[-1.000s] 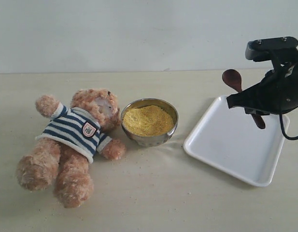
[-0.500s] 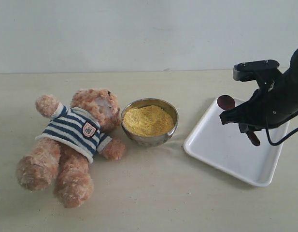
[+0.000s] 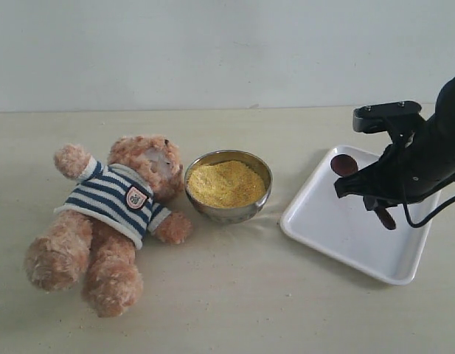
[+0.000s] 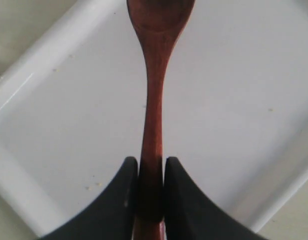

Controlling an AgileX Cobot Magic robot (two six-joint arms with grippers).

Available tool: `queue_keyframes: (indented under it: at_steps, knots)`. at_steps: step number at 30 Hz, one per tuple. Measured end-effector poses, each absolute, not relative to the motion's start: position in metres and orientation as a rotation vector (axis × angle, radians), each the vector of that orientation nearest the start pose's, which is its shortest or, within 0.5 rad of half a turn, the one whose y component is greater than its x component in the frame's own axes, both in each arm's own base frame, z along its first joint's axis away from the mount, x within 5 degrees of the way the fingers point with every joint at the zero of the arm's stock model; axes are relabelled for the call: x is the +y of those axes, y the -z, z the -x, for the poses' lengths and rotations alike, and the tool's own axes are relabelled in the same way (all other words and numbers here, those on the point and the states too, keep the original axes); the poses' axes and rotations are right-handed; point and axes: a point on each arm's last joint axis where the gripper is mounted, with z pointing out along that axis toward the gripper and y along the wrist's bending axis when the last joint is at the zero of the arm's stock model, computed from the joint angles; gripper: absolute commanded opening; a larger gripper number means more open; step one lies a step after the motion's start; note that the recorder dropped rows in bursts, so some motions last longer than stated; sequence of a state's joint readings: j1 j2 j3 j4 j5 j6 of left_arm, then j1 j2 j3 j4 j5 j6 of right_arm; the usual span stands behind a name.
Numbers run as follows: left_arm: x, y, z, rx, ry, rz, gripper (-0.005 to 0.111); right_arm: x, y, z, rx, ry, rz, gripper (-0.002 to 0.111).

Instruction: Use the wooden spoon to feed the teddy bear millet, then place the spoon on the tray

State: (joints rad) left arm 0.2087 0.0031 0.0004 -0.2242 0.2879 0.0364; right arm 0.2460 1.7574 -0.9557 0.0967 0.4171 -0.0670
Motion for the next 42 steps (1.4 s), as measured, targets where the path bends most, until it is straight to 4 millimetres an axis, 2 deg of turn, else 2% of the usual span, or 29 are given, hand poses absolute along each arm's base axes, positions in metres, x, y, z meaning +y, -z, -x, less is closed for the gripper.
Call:
queue_keyframes:
  at_steps: [13, 21, 31, 34, 39, 42]
  knots:
    - [0.006, -0.187, -0.055, 1.743, 0.033, 0.294, 0.005, 0.085, -0.164, -0.328, 2.610, -0.128, 0.320, 0.000]
    - [0.006, -0.187, -0.055, 1.743, 0.033, 0.294, 0.005, 0.085, -0.140, -0.330, 2.659, -0.115, 0.328, 0.000]
    - [0.006, -0.187, -0.055, 1.743, 0.033, 0.294, 0.005, 0.085, -0.132, -0.330, 2.674, -0.110, 0.334, 0.000]
    - [0.006, -0.187, -0.055, 1.743, 0.033, 0.294, 0.005, 0.085, -0.132, -0.330, 2.674, -0.110, 0.334, 0.013]
    - [0.006, -0.187, -0.055, 1.743, 0.033, 0.294, 0.005, 0.085, -0.132, -0.329, 2.689, -0.110, 0.336, 0.053]
    - [0.006, -0.187, -0.055, 1.743, 0.033, 0.294, 0.005, 0.085, -0.132, -0.329, 2.690, -0.110, 0.336, 0.061]
